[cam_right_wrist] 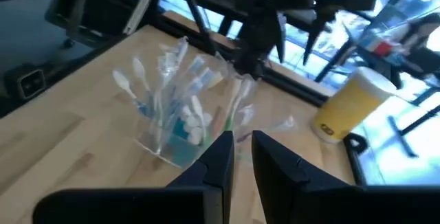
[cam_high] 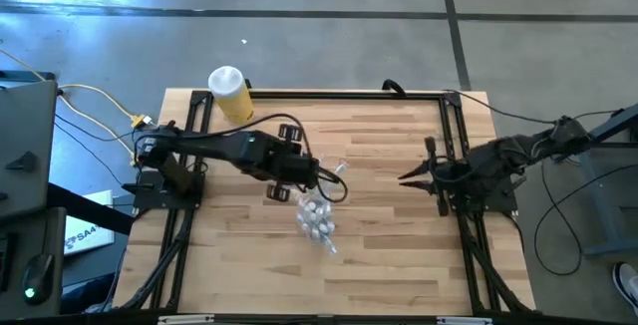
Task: Pick & Place toothbrushing station
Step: Return to Home Position
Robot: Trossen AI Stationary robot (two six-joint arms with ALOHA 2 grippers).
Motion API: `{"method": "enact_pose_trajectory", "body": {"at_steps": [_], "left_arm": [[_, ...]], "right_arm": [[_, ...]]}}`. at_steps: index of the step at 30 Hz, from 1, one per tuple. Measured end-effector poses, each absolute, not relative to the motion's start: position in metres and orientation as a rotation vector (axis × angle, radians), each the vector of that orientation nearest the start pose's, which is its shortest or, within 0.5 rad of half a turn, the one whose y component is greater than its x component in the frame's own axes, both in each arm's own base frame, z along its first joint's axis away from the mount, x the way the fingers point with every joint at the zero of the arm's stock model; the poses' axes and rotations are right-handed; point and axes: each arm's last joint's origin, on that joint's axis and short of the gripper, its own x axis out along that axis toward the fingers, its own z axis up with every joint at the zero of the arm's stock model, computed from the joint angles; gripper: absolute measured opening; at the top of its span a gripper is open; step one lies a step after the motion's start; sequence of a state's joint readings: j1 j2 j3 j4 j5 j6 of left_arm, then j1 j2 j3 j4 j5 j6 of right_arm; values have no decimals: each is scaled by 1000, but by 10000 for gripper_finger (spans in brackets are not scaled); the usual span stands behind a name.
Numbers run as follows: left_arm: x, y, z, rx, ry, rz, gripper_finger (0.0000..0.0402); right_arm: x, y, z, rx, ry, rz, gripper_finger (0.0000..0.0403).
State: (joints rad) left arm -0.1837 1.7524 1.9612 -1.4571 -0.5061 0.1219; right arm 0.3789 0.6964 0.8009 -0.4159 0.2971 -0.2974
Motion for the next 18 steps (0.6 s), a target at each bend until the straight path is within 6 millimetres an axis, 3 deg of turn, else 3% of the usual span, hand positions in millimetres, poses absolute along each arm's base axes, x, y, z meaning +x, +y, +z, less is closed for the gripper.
{"method": "enact_pose_trajectory", "body": {"at_steps": [4, 6, 12, 14, 18], "left_arm": [[310, -33, 359, 510, 1427, 147, 144], [301, -32, 349, 478, 1445, 128, 128], [223, -26, 348, 373, 1446, 153, 38], [194, -21, 349, 320, 1367, 192, 11], [143, -13, 345, 232, 1098, 210, 11]], "right_arm": [[145, 29, 328, -355, 296, 110, 45], [146, 20, 326, -301, 325, 57, 45], [136, -3, 316, -157, 457, -4, 45], [132, -7, 318, -129, 439, 34, 45], [133, -14, 324, -166, 289, 180, 42]]}}
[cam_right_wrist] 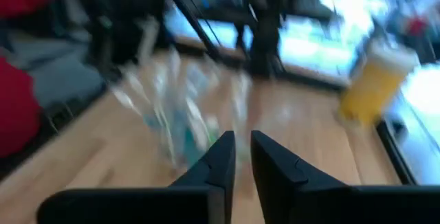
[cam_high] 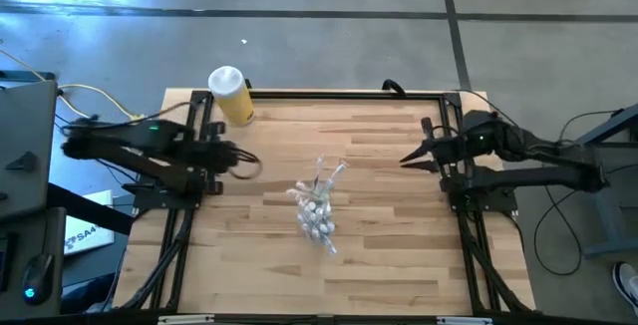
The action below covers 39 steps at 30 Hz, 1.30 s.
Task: Pick & Place toothbrushing station
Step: Return to Home Position
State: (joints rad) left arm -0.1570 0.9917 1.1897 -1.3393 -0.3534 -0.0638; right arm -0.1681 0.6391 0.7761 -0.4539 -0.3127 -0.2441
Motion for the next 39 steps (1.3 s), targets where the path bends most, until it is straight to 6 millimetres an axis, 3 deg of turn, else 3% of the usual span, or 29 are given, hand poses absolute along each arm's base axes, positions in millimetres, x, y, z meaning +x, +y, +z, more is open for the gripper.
{"method": "enact_pose_trajectory", "body": {"at_steps": [4, 9, 16, 22, 30, 39], "left_arm": [[106, -7, 338, 158, 817, 201, 2], [73, -3, 322, 105, 562, 159, 1], [55, -2, 304, 49, 413, 73, 0], [62, -5, 310, -32, 210, 9, 0], [94, -11, 260, -34, 147, -34, 0], [101, -13, 211, 10, 145, -61, 0]], "right_arm": [[142, -25, 305, -198, 170, 220, 13], [150, -43, 251, -106, 130, 167, 4], [142, -45, 195, -24, 21, 145, 3], [132, -40, 167, 18, -29, 102, 3], [135, -30, 165, -6, -13, 147, 3], [136, -27, 164, -24, -4, 158, 3]]}}
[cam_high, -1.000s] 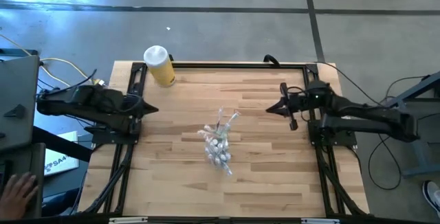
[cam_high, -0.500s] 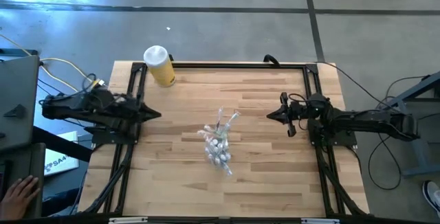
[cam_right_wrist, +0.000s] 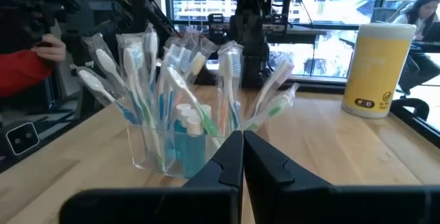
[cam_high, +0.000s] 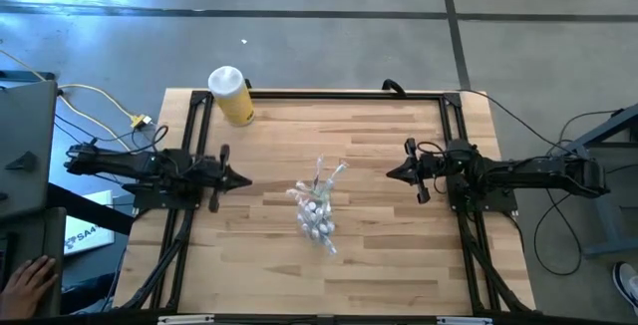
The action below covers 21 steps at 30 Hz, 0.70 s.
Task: Pick & Place toothbrushing station
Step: Return to Home Position
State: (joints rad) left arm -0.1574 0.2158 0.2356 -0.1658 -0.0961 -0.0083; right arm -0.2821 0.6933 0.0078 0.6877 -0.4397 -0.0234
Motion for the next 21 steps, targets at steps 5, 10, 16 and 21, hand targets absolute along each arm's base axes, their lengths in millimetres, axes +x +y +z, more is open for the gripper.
{"method": "enact_pose_trajectory", "body": {"at_steps": [5, 10, 16, 21], "left_arm": [[97, -13, 191, 39, 138, -74, 0], [95, -13, 173, 92, 110, -100, 0], [95, -14, 172, 119, 105, -130, 0], [95, -14, 171, 110, 117, -131, 0]], "right_arm": [[136, -27, 161, -21, 22, 161, 3], [136, -27, 159, -13, 44, 158, 3], [136, -27, 158, -29, 45, 162, 3], [135, -26, 157, -24, 58, 165, 3]]}}
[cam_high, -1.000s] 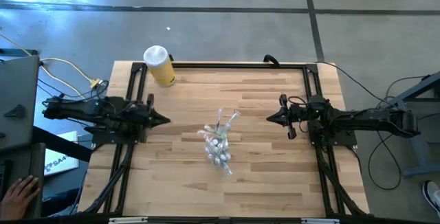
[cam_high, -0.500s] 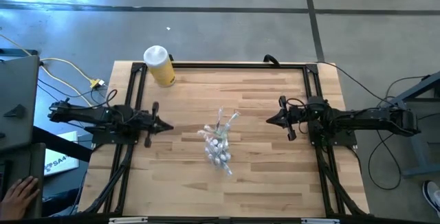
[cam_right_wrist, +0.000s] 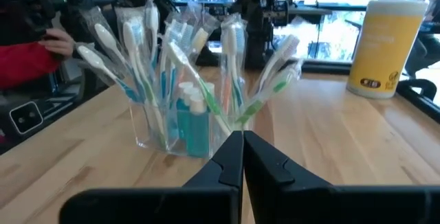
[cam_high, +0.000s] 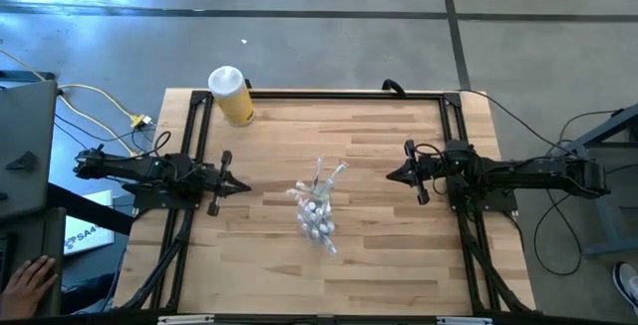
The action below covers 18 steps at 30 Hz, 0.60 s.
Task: Pick & Place toothbrushing station
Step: Return to Home Position
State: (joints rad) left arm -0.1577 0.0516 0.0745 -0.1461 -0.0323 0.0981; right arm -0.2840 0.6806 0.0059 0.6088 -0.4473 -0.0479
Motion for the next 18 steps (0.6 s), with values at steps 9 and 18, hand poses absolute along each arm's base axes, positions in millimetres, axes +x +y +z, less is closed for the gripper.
{"method": "enact_pose_trajectory", "body": {"at_steps": [9, 18], "left_arm": [[95, -14, 170, 113, 124, -131, 0], [95, -14, 170, 112, 121, -128, 0]], "right_arm": [[132, -26, 156, -21, 78, 159, 3], [132, -26, 155, -14, 88, 162, 3]]}}
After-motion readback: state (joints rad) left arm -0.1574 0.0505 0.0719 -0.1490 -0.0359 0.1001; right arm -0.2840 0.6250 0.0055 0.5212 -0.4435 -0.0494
